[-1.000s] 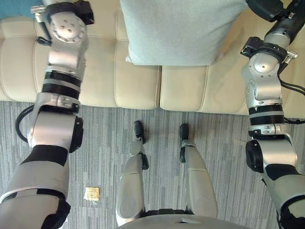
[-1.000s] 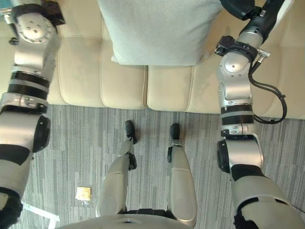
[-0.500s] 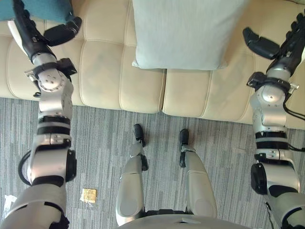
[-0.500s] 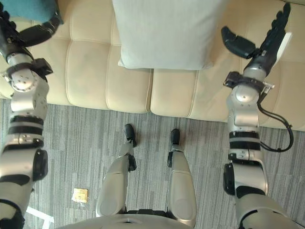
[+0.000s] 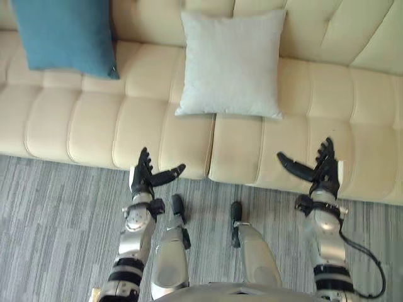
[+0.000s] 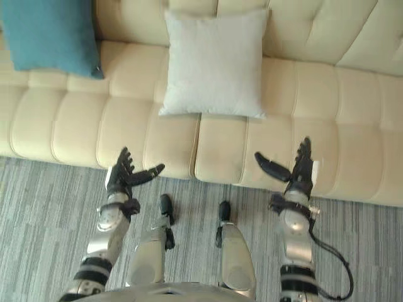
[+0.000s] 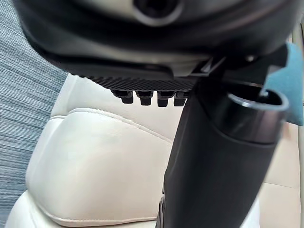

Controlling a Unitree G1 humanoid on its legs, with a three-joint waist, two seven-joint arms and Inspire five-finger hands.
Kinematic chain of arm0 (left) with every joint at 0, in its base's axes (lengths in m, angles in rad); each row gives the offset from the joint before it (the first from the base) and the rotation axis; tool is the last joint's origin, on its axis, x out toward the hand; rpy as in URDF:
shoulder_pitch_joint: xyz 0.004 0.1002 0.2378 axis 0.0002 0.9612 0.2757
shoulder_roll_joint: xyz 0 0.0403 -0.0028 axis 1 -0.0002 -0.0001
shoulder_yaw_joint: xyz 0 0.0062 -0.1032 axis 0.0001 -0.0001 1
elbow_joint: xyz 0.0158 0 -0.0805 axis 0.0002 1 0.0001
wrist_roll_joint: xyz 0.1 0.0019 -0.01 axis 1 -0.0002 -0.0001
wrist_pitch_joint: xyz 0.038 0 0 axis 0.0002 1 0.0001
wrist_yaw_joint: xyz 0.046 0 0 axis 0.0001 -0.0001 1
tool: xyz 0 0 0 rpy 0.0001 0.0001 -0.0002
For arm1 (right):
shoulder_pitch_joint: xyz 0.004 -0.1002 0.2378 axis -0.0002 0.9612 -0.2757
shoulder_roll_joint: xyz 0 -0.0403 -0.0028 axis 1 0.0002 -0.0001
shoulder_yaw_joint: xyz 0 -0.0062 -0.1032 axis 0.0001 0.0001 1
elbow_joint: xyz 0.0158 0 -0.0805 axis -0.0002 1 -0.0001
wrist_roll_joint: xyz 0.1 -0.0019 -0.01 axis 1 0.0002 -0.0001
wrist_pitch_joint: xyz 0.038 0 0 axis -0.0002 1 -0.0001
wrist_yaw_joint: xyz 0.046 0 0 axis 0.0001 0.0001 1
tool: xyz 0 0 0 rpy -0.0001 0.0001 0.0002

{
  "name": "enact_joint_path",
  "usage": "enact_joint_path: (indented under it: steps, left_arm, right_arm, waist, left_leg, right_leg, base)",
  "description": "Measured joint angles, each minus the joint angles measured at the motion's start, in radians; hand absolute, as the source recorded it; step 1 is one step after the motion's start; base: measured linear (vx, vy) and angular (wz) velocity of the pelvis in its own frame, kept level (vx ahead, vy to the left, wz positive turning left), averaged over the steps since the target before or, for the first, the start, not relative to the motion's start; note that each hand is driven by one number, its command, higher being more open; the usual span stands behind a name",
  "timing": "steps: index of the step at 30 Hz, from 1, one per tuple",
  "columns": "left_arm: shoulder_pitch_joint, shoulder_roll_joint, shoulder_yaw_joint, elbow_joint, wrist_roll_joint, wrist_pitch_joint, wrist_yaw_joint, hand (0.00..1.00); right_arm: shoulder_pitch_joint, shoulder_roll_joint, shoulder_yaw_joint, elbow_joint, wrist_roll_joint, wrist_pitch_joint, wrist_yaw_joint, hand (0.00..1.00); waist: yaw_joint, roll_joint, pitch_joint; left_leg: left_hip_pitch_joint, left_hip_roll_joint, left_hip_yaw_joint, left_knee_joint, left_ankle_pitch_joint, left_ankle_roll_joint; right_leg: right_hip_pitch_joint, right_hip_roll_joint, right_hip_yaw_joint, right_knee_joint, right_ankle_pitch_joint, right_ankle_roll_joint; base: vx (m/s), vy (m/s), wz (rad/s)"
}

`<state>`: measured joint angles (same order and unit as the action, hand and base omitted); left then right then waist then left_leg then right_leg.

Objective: Pick up cushions and gather them together orderly.

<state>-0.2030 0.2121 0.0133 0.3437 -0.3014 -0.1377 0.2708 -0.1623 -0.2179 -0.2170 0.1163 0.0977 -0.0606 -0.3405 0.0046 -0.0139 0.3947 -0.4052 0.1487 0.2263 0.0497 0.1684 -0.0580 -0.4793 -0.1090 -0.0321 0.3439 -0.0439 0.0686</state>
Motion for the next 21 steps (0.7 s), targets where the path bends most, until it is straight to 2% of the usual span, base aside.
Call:
enact_joint_path:
  steps: [4, 6, 8, 12, 15, 18, 21]
  left_arm:
    - [0.141, -0.065, -0.008, 0.007, 0.021, 0.010, -0.060, 1.00]
    - [0.202, -0.081, -0.005, 0.040, 0.040, 0.010, -0.083, 1.00]
    - [0.253, -0.101, 0.005, 0.126, 0.046, 0.010, -0.110, 1.00]
    - [0.277, -0.105, 0.008, 0.312, 0.157, 0.021, -0.157, 1.00]
    - [0.277, -0.107, 0.009, 0.405, 0.212, 0.041, -0.173, 1.00]
    - [0.277, -0.111, 0.012, 0.466, 0.253, 0.051, -0.172, 1.00]
    - [0.276, -0.116, 0.016, 0.514, 0.287, 0.053, -0.169, 1.00]
  right_arm:
    - [0.161, 0.083, 0.004, 0.001, -0.012, 0.000, 0.062, 1.00]
    - [0.231, 0.116, 0.008, 0.037, -0.020, -0.001, 0.095, 1.00]
    - [0.289, 0.141, 0.016, 0.135, -0.020, -0.001, 0.129, 1.00]
    - [0.318, 0.171, 0.042, 0.362, -0.039, 0.002, 0.187, 1.00]
    - [0.317, 0.205, 0.043, 0.470, -0.039, 0.007, 0.207, 1.00]
    - [0.316, 0.224, 0.042, 0.535, -0.039, 0.013, 0.211, 1.00]
    - [0.298, 0.225, 0.040, 0.589, -0.039, 0.013, 0.209, 1.00]
  waist:
    - [0.017, -0.006, -0.054]
    - [0.017, -0.006, -0.101]
    - [0.017, -0.007, -0.167]
    - [0.016, -0.014, -0.233]
    - [0.015, -0.018, -0.245]
    - [0.015, -0.022, -0.248]
    - [0.018, -0.025, -0.248]
  left_leg:
    - [0.051, 0.005, 0.003, 0.000, -0.018, -0.007]
    - [0.091, 0.006, 0.004, 0.002, -0.036, -0.010]
    - [0.134, 0.008, 0.005, 0.005, -0.050, -0.012]
    - [0.199, 0.008, 0.005, 0.009, -0.073, -0.017]
    - [0.220, 0.009, 0.005, 0.035, -0.092, -0.020]
    - [0.212, 0.022, 0.012, 0.116, -0.137, -0.017]
    - [0.191, 0.060, 0.050, 0.246, -0.213, -0.014]
  right_leg:
    - [0.063, 0.004, -0.003, -0.028, -0.004, 0.002]
    - [0.114, 0.005, -0.006, -0.053, -0.008, 0.004]
    - [0.175, 0.004, -0.010, -0.088, -0.009, 0.006]
    - [0.259, 0.003, -0.015, -0.129, -0.013, 0.011]
    - [0.291, 0.003, -0.015, -0.140, -0.013, 0.012]
    - [0.311, 0.006, -0.001, -0.144, -0.009, 0.018]
    - [0.319, 0.023, 0.045, -0.150, 0.003, 0.036]
  base:
    - [0.08, -0.024, -0.02]
    - [0.11, -0.001, -0.02]
    - [0.11, 0.002, -0.01]
    - [0.07, 0.004, 0.01]
    - [-0.01, 0.008, -0.02]
    - [-0.04, 0.018, -0.16]
    - [-0.06, 0.050, -0.49]
